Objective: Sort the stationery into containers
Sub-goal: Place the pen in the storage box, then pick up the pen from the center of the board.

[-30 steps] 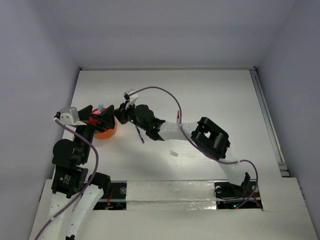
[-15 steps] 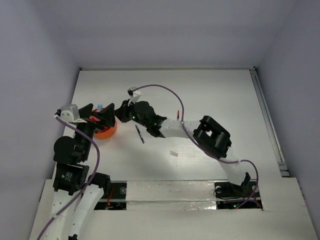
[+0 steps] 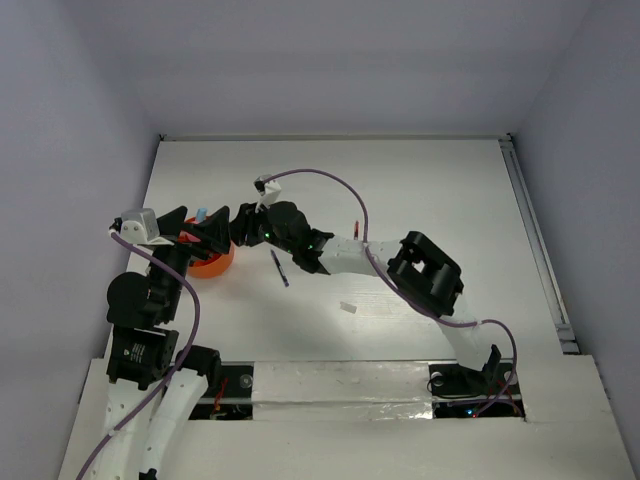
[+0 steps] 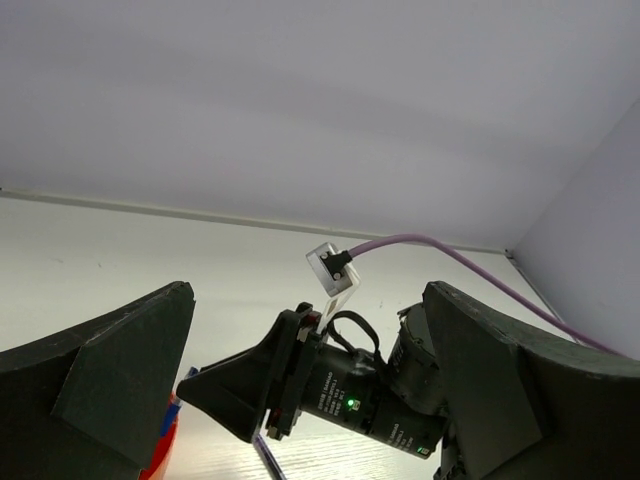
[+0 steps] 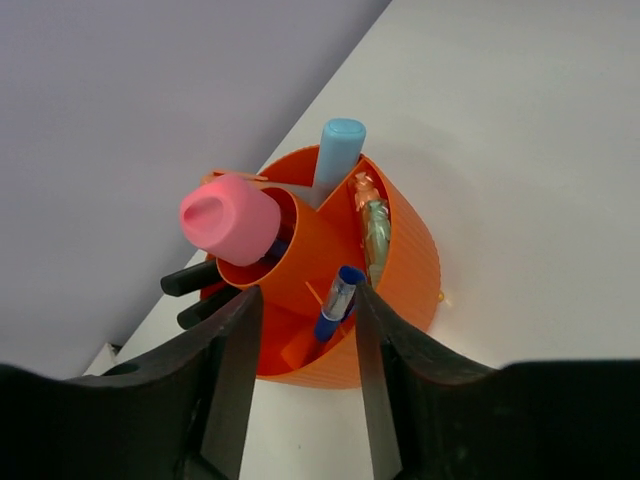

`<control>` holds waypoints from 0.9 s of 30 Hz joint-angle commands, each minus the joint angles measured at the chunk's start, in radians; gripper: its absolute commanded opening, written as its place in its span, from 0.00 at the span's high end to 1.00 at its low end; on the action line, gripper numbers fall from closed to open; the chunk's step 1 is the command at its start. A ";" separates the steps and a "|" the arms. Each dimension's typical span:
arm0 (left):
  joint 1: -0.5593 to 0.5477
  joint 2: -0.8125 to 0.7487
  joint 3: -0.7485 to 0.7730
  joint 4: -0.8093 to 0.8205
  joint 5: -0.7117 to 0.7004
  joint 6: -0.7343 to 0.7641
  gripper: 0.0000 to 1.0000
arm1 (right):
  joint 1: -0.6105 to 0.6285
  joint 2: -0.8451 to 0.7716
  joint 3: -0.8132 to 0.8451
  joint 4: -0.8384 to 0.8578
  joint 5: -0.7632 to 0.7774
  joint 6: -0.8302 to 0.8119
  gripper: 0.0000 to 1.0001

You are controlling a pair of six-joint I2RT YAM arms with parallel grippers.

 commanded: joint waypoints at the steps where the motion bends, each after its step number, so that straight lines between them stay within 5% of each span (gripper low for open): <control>1: 0.005 0.010 -0.010 0.065 0.024 -0.008 0.01 | -0.016 -0.102 0.007 -0.010 -0.002 -0.026 0.51; 10: 0.005 0.006 -0.010 0.069 0.045 -0.017 0.01 | -0.114 -0.329 -0.266 -0.033 0.003 -0.069 0.48; 12: 0.005 0.005 -0.013 0.076 0.056 -0.023 0.01 | -0.128 -0.384 -0.330 -0.097 0.010 -0.091 0.57; 16: 0.005 0.026 -0.015 0.094 0.136 -0.051 0.01 | -0.148 -0.490 -0.450 -0.214 0.099 -0.129 0.90; 17: 0.005 0.034 -0.018 0.102 0.157 -0.060 0.01 | -0.160 -0.511 -0.473 -0.262 0.119 -0.137 0.91; 21: 0.005 0.043 -0.059 0.157 0.269 -0.164 0.01 | -0.221 -0.573 -0.519 -0.410 0.096 -0.164 0.91; 27: 0.005 0.056 -0.165 0.284 0.381 -0.281 0.01 | -0.235 -0.528 -0.427 -0.634 0.177 -0.218 0.61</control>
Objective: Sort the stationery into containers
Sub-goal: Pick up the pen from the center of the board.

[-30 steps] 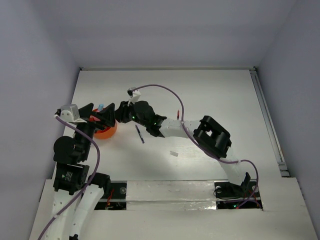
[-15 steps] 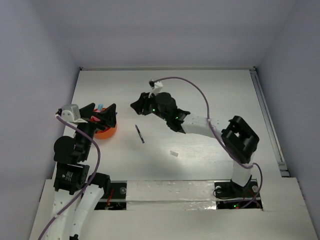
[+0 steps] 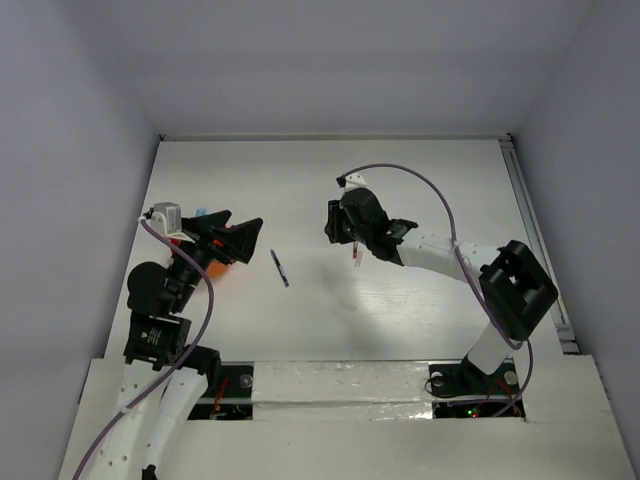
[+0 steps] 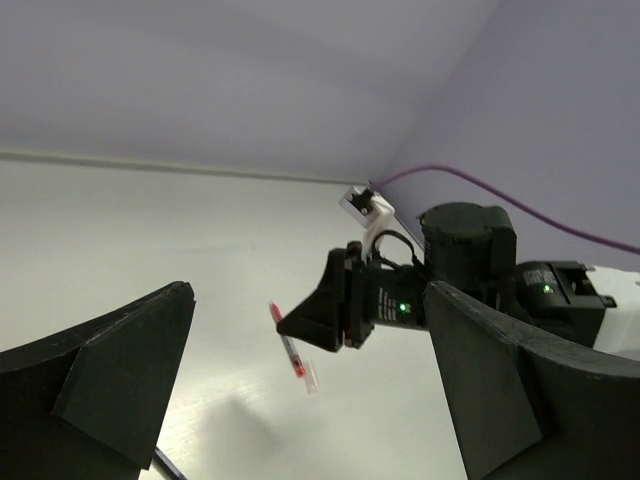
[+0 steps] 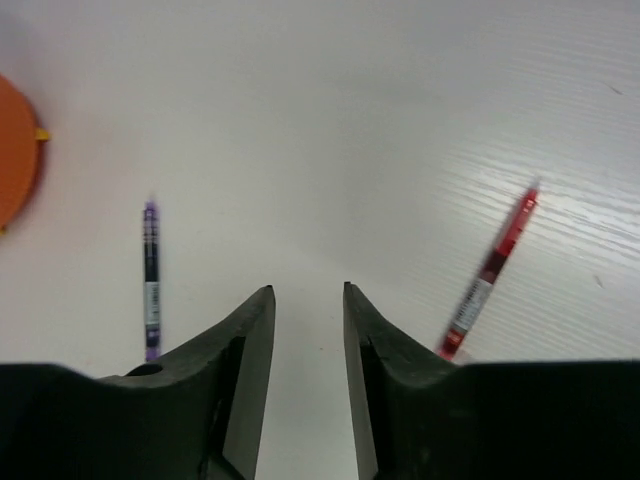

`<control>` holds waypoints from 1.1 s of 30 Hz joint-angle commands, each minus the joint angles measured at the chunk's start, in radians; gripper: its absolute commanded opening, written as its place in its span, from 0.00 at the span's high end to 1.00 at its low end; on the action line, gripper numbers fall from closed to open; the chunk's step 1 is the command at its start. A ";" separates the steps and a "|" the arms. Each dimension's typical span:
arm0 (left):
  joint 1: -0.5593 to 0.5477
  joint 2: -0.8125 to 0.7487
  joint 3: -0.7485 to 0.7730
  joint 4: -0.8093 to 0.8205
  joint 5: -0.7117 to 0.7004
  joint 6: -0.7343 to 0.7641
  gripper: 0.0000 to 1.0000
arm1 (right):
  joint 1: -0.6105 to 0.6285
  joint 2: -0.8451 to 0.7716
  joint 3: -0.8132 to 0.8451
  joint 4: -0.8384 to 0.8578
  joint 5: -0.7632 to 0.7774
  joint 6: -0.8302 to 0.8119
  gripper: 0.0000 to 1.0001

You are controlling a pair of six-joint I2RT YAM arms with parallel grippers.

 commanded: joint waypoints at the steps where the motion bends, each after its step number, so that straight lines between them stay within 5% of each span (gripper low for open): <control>1: 0.004 0.010 -0.051 0.135 0.097 -0.100 0.01 | 0.003 -0.005 0.046 -0.140 0.100 -0.044 0.59; 15: 0.004 -0.091 -0.054 -0.012 0.071 -0.023 0.01 | 0.026 -0.071 -0.107 -0.190 -0.244 -0.099 0.52; 24: 0.004 -0.082 0.005 -0.119 -0.007 0.020 0.01 | 0.164 0.217 0.259 -0.219 -0.251 -0.145 0.54; 33: 0.004 -0.090 0.107 -0.262 -0.155 0.124 0.01 | 0.196 0.467 0.590 -0.374 -0.093 -0.187 0.49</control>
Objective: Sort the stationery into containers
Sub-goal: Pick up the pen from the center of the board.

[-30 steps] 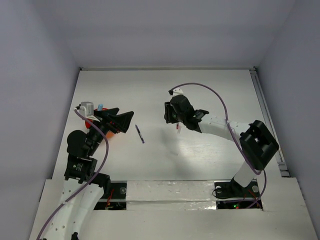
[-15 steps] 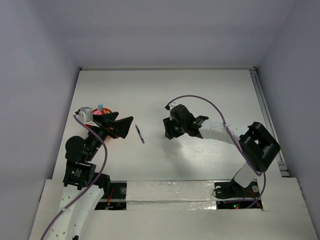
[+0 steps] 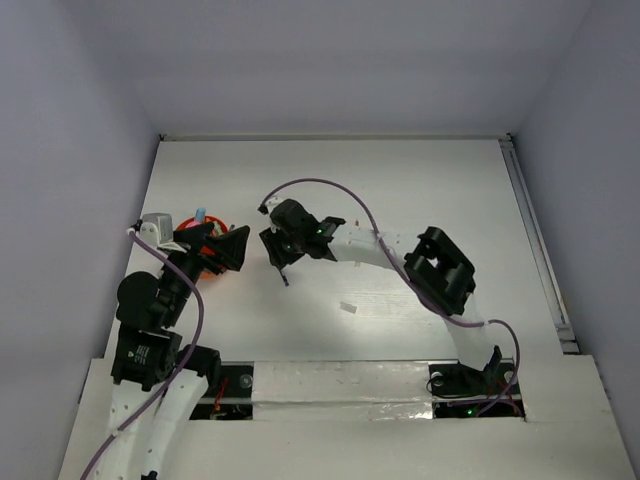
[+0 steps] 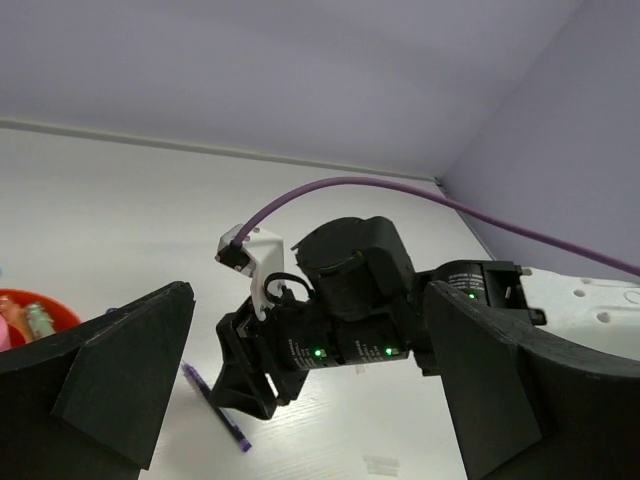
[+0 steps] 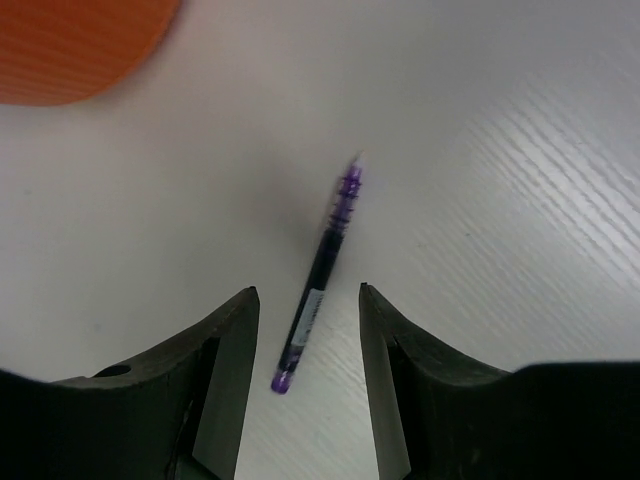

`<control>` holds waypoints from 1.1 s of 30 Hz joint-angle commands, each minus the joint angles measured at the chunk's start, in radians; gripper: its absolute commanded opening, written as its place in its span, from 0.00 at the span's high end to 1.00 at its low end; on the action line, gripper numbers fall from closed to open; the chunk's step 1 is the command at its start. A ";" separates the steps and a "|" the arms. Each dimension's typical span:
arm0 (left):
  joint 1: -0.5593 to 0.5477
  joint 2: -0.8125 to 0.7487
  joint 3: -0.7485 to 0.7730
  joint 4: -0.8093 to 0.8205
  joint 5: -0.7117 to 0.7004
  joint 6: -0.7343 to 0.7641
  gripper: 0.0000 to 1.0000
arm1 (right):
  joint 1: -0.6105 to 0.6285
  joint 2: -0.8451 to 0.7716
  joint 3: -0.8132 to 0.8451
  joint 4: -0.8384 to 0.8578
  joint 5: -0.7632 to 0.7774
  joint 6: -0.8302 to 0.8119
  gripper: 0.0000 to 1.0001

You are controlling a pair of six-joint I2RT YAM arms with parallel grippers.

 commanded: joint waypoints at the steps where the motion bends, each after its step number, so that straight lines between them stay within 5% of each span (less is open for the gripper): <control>1: 0.004 -0.008 0.051 -0.026 -0.051 0.060 0.01 | 0.008 0.064 0.128 -0.097 0.095 -0.035 0.49; 10: 0.004 0.009 0.076 -0.024 -0.075 0.062 0.01 | 0.037 0.213 0.279 -0.221 0.232 -0.050 0.58; 13: 0.004 0.016 0.082 -0.032 -0.108 0.042 0.01 | 0.047 0.261 0.327 -0.270 0.293 -0.049 0.67; 18: 0.004 0.033 0.071 -0.029 -0.062 0.016 0.01 | 0.047 0.267 0.276 -0.286 0.361 -0.012 0.96; 25: 0.004 0.027 -0.019 -0.006 0.105 -0.029 0.01 | -0.028 -0.001 0.010 -0.047 0.252 0.029 1.00; 31: 0.004 0.045 -0.174 0.190 0.344 -0.176 0.01 | -0.058 -0.434 -0.349 0.239 0.134 0.079 1.00; 33: 0.004 0.059 -0.241 0.293 0.389 -0.246 0.16 | -0.058 -0.558 -0.441 0.315 0.129 0.115 1.00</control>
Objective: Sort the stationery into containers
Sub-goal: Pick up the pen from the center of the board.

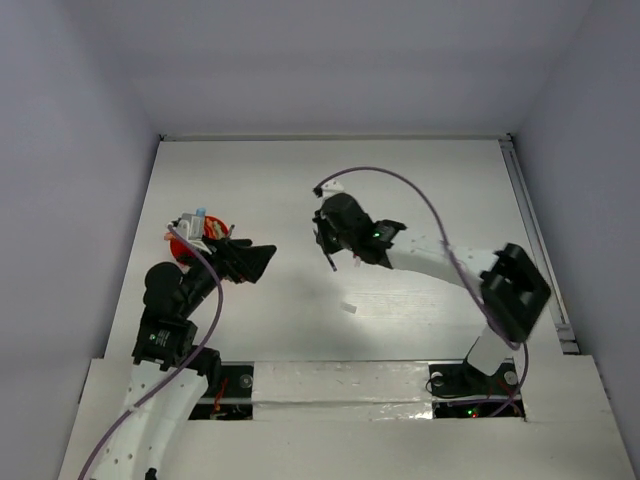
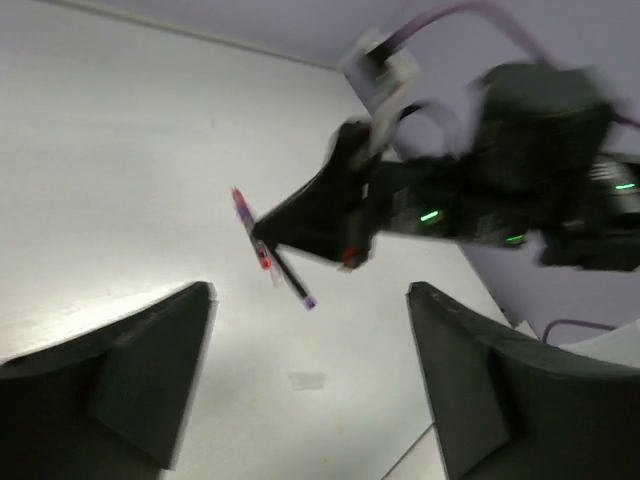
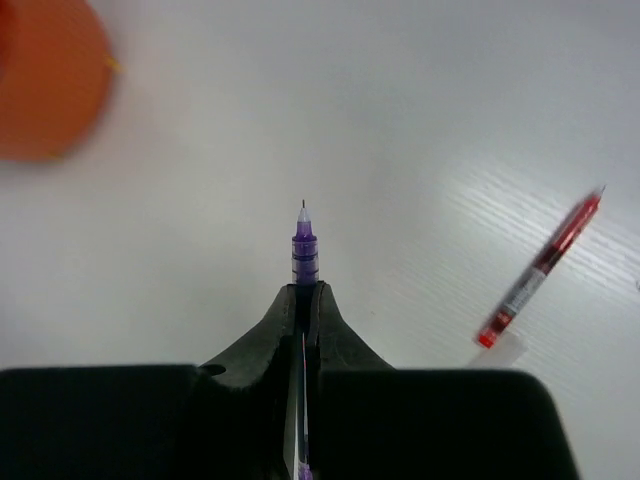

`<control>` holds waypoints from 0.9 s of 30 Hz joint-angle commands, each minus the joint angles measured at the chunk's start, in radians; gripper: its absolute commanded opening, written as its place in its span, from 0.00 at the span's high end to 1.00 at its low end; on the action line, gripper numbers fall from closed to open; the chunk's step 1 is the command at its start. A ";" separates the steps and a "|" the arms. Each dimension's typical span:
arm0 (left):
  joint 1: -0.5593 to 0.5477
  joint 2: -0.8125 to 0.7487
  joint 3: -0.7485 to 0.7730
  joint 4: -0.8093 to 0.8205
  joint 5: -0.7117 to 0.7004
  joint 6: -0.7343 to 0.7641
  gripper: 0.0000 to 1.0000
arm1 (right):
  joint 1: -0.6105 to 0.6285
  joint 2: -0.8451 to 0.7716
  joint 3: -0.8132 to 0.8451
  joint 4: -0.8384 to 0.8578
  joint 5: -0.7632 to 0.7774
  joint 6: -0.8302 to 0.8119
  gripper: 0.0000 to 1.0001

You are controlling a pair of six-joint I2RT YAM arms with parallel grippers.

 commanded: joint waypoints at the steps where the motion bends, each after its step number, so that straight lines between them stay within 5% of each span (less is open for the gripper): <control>1: 0.004 0.024 -0.091 0.220 0.159 -0.135 0.28 | 0.021 -0.234 -0.108 0.272 -0.062 0.069 1.00; 2: -0.005 0.028 -0.105 0.255 0.162 -0.169 0.46 | 0.021 -0.267 -0.131 0.302 -0.067 0.083 1.00; 5: -0.043 0.047 -0.137 0.300 0.149 -0.197 0.55 | 0.021 -0.375 -0.202 0.346 -0.098 0.126 1.00; 15: -0.357 0.298 -0.055 0.473 -0.066 -0.152 0.54 | 0.021 -0.486 -0.268 0.433 -0.162 0.204 1.00; 27: -0.378 0.505 0.038 0.583 -0.071 -0.123 0.64 | 0.021 -0.461 -0.259 0.473 -0.227 0.276 1.00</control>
